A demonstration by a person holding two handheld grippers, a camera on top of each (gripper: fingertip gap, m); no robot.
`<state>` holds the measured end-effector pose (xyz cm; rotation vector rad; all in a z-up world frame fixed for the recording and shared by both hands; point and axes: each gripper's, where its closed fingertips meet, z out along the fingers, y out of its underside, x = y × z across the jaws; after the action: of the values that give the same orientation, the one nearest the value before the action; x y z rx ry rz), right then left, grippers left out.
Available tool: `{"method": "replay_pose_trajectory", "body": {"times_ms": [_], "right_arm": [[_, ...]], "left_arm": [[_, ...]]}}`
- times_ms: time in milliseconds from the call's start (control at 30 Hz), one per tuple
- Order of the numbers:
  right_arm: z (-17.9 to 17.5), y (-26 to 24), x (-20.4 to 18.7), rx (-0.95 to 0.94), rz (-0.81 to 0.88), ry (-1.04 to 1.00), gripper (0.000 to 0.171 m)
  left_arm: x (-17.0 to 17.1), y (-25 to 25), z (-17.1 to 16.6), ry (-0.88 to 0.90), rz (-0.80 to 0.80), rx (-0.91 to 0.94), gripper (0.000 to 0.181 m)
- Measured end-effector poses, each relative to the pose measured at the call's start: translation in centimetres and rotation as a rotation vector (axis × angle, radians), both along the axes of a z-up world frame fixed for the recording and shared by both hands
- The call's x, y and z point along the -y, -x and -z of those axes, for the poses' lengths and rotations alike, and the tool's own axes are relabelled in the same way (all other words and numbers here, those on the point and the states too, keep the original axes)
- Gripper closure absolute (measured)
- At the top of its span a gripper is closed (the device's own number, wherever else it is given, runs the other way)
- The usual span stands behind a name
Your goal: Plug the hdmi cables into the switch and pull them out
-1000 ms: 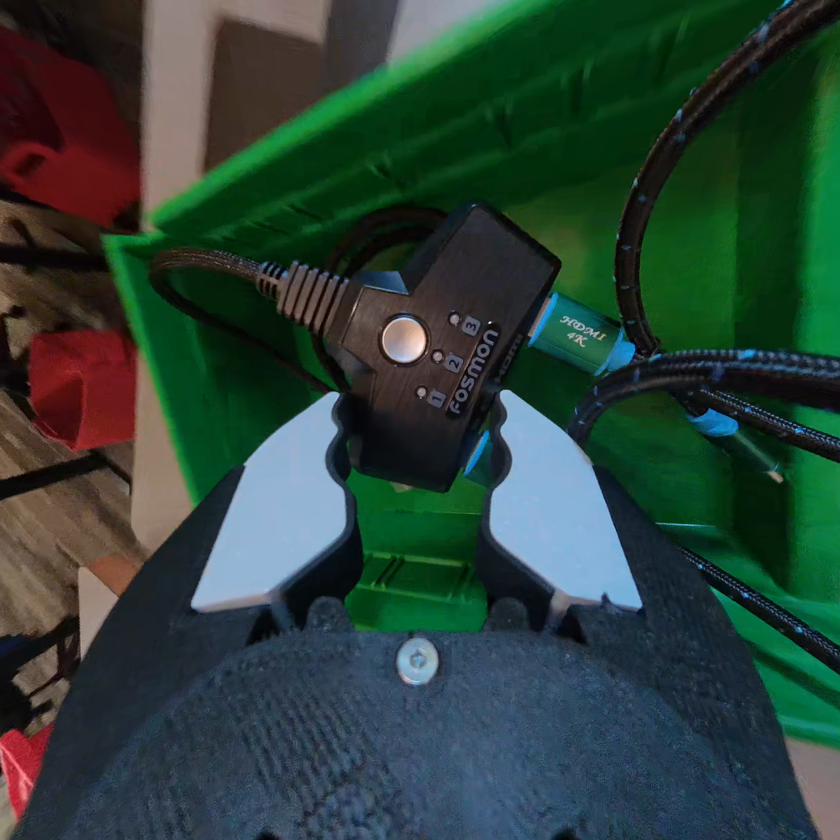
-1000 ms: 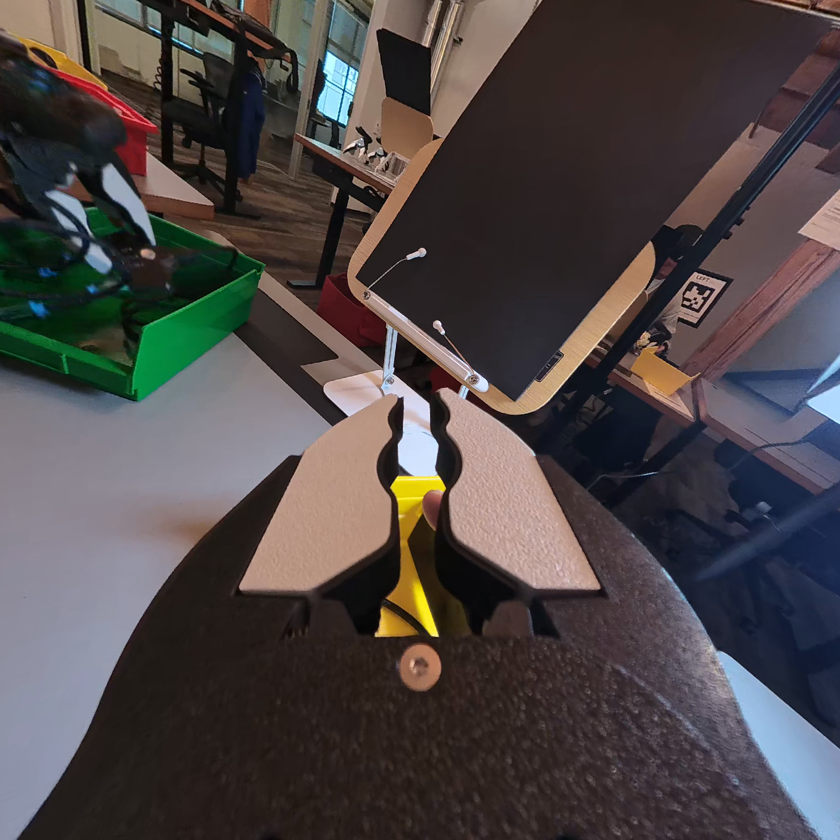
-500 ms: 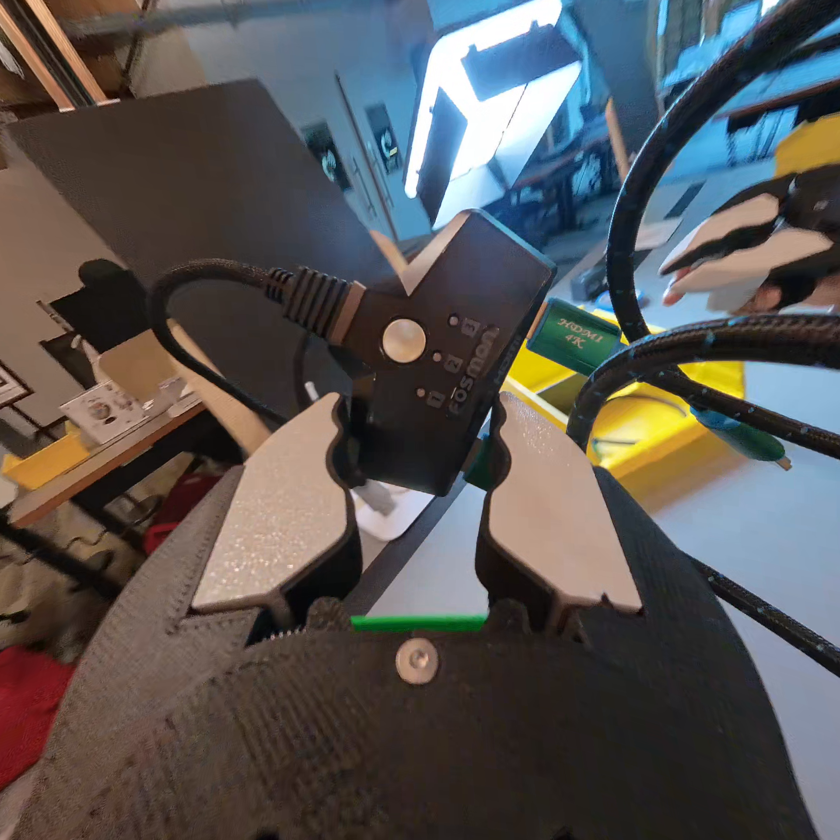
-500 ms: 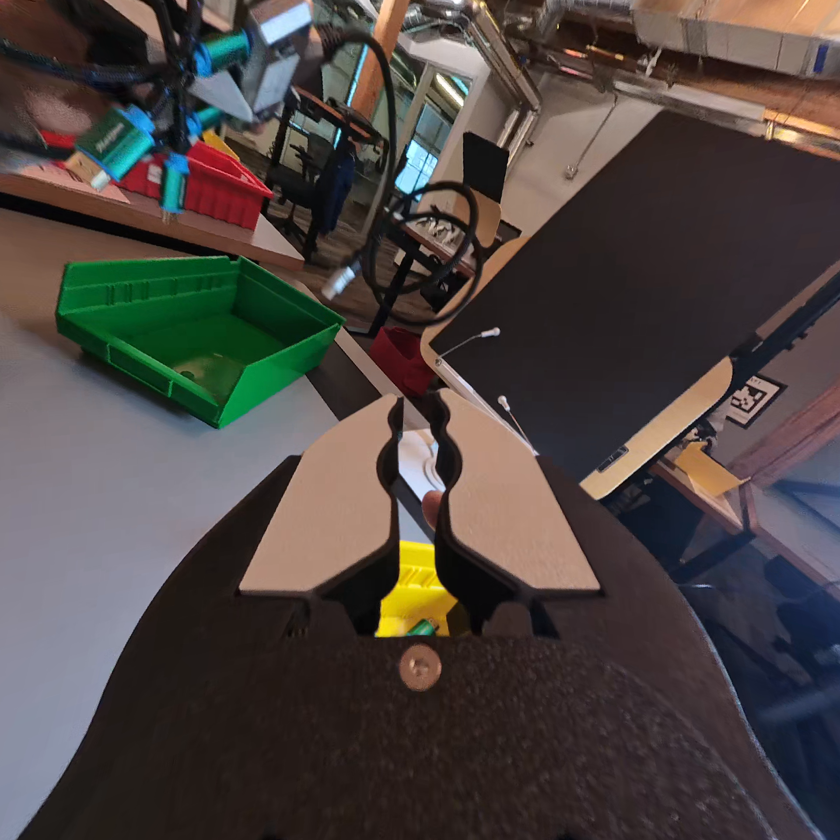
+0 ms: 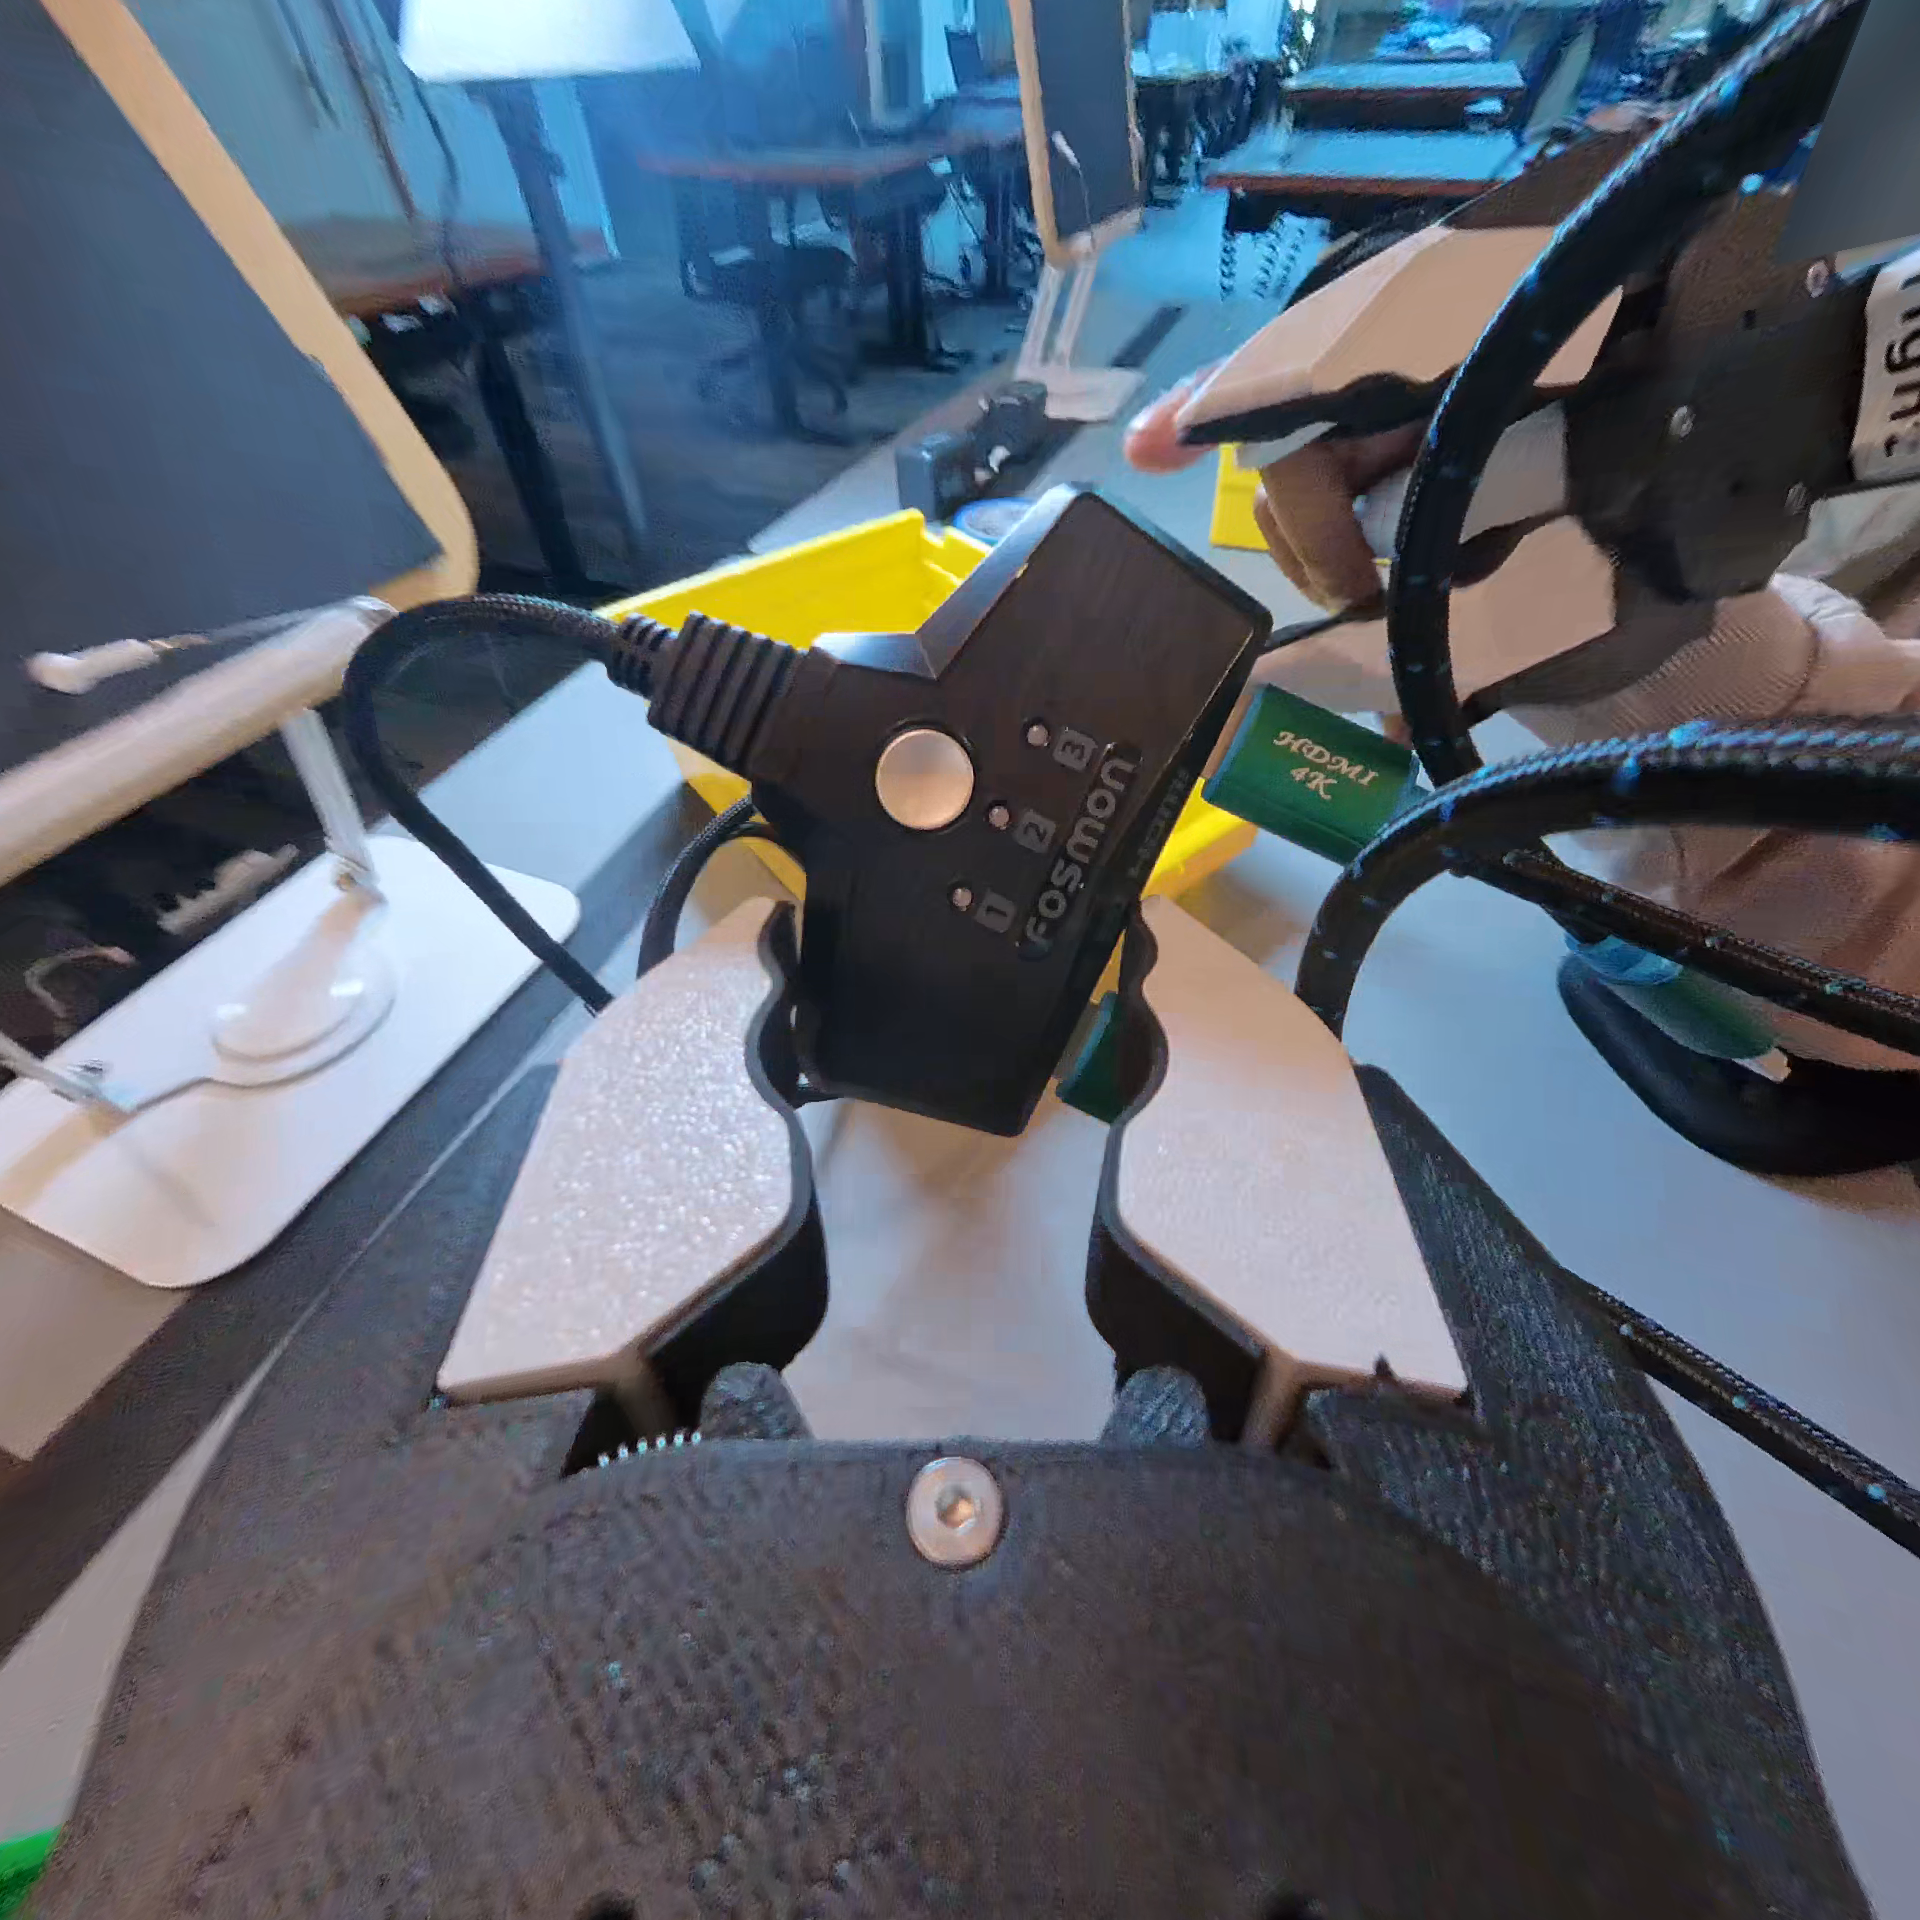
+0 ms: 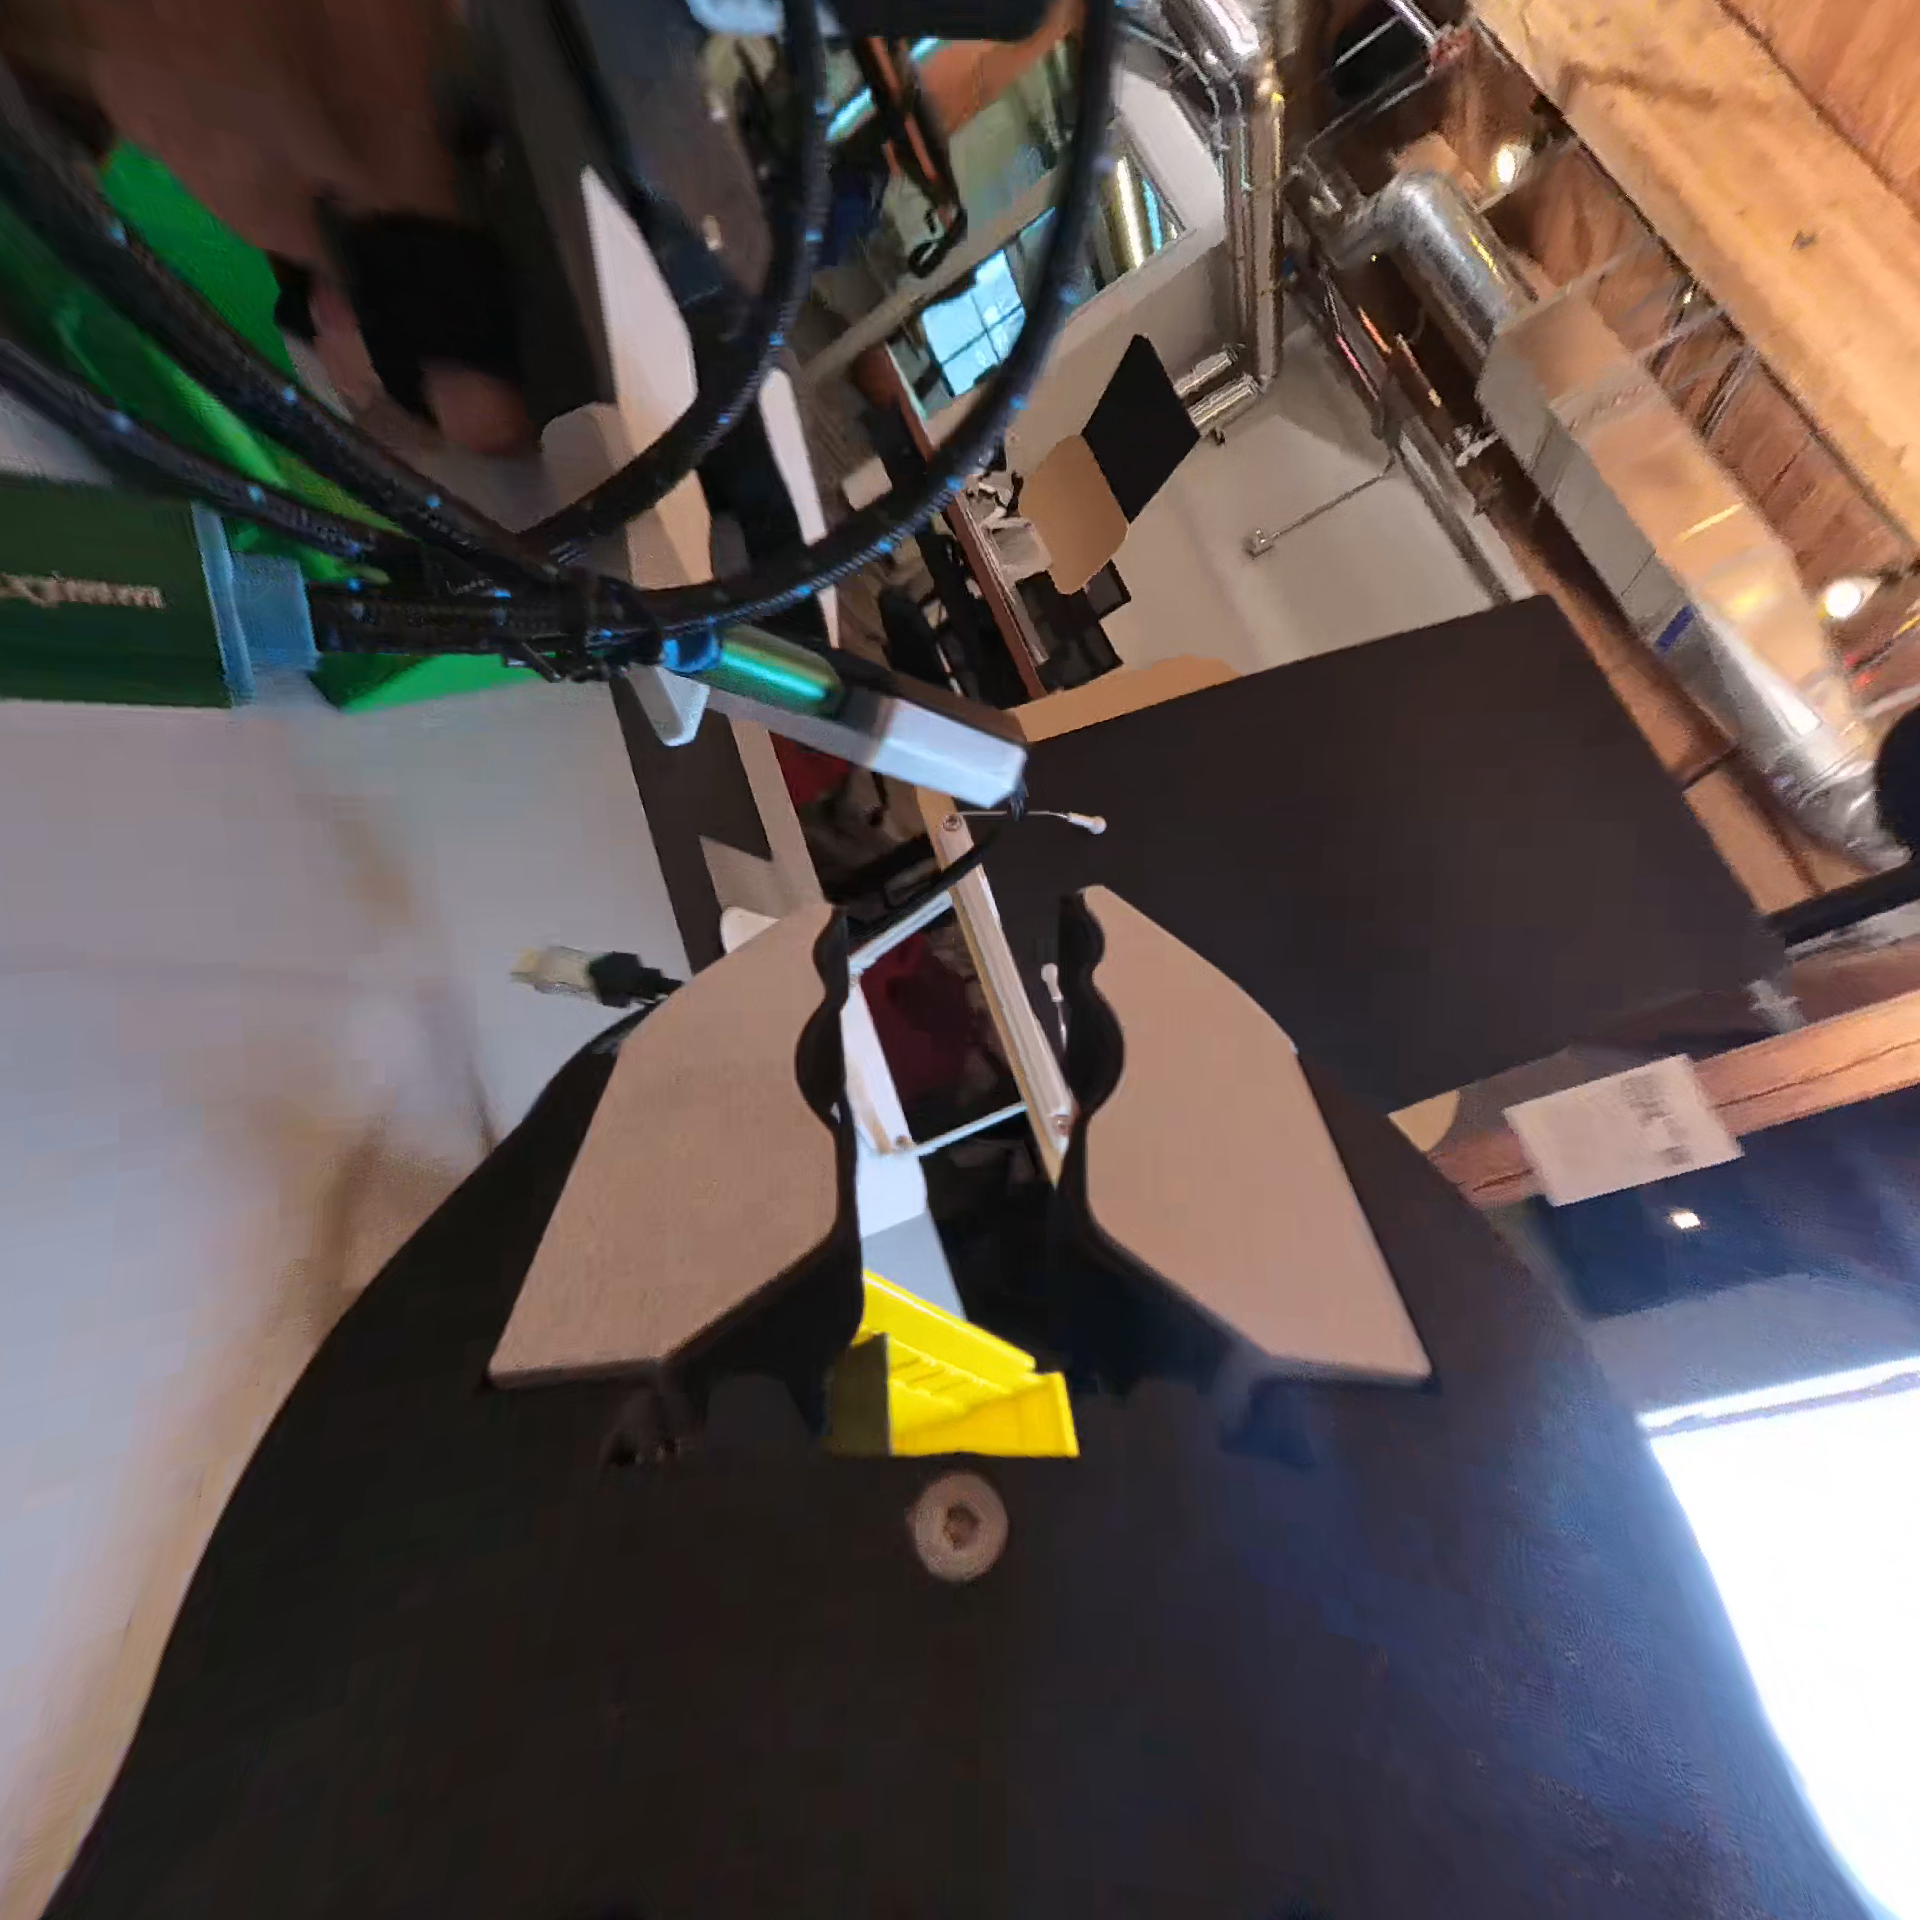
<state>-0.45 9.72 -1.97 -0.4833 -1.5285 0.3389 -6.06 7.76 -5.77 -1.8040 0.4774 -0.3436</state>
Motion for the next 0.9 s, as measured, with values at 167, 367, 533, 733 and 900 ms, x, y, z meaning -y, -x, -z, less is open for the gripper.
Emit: {"method": "replay_pose_trajectory", "body": {"times_ms": [167,367,533,733,900], "right_arm": [[2.0,1.5,0.5,0.027,0.052,-0.207,0.131],[2.8,2.1,1.3,0.02,0.059,-0.346,0.13],[4.5,3.1,1.8,0.043,0.078,-0.41,0.135],[2.6,1.8,1.5,-0.004,-0.003,-0.161,0.143],[-1.4,-0.4,1.3,-0.127,-0.169,0.228,0.146]], "left_arm": [[0.5,-1.9,1.7,0.1,0.056,-0.05,0.122],[0.5,-1.4,3.5,0.2,0.021,-0.079,0.122],[0.8,-1.7,4.3,0.247,0.024,-0.119,0.122],[2.6,-2.8,-1.3,0.025,0.15,0.021,0.125],[5.5,-2.1,-6.8,-0.237,0.188,0.025,0.121]]}}
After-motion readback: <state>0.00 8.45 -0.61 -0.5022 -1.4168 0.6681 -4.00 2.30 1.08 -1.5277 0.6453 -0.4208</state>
